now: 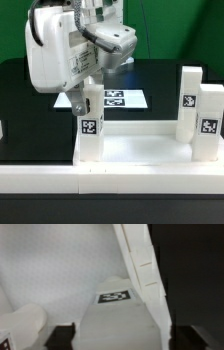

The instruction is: Assemble desk

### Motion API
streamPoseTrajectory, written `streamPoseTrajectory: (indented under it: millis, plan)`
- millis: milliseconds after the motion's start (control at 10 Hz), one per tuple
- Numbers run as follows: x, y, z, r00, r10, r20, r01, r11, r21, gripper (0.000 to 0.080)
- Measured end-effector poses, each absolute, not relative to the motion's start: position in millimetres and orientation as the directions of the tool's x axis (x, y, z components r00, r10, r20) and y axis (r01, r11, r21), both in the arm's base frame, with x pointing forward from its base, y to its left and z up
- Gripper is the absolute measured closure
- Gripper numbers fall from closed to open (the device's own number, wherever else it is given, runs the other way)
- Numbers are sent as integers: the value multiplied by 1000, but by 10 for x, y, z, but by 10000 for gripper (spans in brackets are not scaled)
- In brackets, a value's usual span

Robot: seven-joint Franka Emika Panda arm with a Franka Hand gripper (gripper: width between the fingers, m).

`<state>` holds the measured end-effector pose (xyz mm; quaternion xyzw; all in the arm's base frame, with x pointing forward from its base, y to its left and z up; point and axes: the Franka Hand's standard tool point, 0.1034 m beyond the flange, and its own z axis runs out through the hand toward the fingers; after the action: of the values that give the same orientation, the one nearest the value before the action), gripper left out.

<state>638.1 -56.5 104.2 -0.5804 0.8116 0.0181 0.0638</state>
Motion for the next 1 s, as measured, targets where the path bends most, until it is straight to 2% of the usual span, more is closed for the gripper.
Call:
streamPoseTrajectory:
  millis: [100,200,300,600,1000]
  plan:
    - [6383,-560,1044,-317,-940,-125,-945,325,-45,207]
    - [6407,-525,1113,-308,-942,-130,-947,317,-54,207]
    - [6445,-459,1259,-297,-944,-143,-948,310,-71,161]
    - [6559,-285,1793,-269,-944,-189,-946,296,-133,153]
    - [6568,-293,1772,-268,-945,-186,-946,295,-136,151]
